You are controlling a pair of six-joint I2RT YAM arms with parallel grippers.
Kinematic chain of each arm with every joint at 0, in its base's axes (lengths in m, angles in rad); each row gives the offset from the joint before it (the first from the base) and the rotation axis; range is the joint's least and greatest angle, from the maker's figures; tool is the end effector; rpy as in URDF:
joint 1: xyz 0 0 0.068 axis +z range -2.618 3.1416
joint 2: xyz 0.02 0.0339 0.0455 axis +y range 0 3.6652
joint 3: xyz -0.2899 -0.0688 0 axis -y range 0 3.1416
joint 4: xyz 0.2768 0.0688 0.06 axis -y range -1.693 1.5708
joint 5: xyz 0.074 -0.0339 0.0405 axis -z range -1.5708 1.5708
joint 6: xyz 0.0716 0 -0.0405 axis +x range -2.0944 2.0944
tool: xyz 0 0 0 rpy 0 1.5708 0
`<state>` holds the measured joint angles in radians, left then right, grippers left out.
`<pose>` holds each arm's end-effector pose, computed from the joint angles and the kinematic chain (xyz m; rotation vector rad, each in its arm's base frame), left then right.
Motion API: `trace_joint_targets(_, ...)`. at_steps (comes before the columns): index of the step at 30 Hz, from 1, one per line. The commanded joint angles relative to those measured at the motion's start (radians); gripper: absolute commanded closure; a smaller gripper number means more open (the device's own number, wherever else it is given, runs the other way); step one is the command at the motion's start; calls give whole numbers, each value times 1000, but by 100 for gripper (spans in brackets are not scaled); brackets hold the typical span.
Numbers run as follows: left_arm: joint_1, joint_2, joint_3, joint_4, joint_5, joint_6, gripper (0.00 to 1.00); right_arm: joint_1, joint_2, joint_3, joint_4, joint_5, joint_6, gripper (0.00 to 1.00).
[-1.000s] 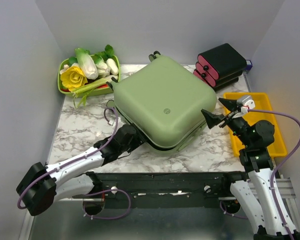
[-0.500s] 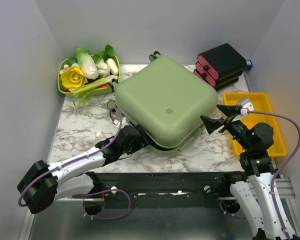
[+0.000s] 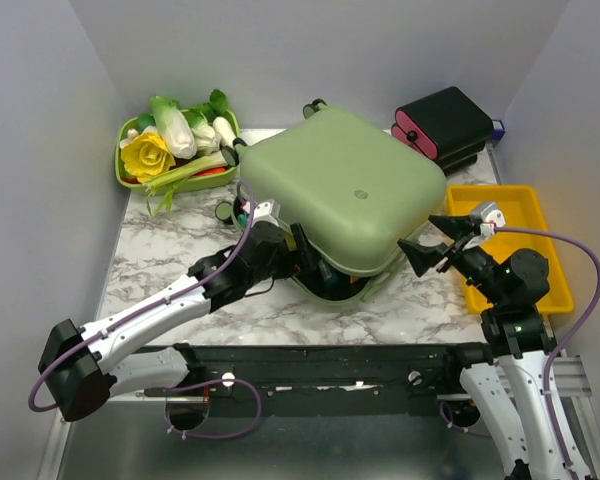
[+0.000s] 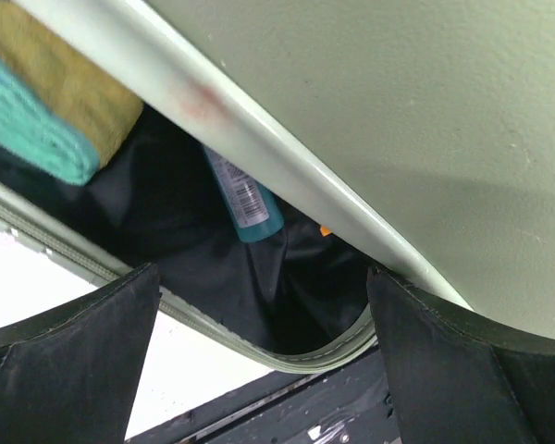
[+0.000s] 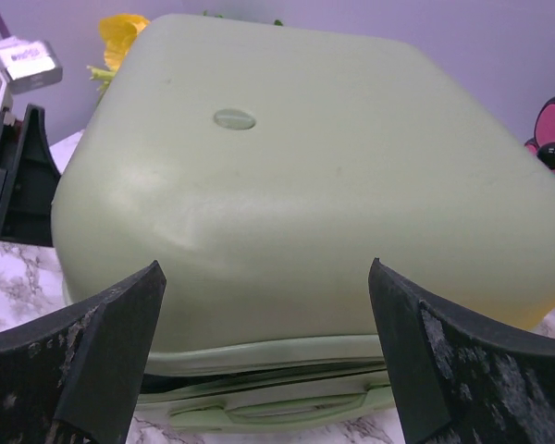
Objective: Open, take out, and arrange the luggage
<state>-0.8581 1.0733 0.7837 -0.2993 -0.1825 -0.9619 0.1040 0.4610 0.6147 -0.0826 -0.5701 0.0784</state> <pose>0.1956 -0.2065 0.2665 -0.2290 2.2643 -0.8318 0.1538 0.0549 0.3537 -0.4804 1.4612 0.5716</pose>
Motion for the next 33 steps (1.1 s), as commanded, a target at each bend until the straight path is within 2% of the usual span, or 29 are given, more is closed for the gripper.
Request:
trace_joint_targets(1,4,60,132,134,-46,54,1,3,-21,30,-45,-45,-3,0)
trace_joint_targets(5,4,128,248,124,-44,97,1,5,-50,72,-74,-118,-69,0)
trace_joint_targets(11,4,194,376,103,-57,135,1,5,-97,186,-134,-281,-320,0)
trace_joint_targets(16,5,240,477,82,-58,175,1,3,-59,221,-163,-289,-535,0)
trace_joint_targets(22,4,321,647,25,-46,224,1,3,56,310,-240,-170,-750,0)
trace_joint_targets(26,5,382,759,-9,-25,241,1,3,88,278,-105,-10,-772,0)
trace_joint_targets(32,5,413,792,-21,-17,250,1,3,214,272,73,148,-726,3)
trace_joint_targets(33,5,416,795,-23,-14,258,1,5,237,272,148,165,-706,4)
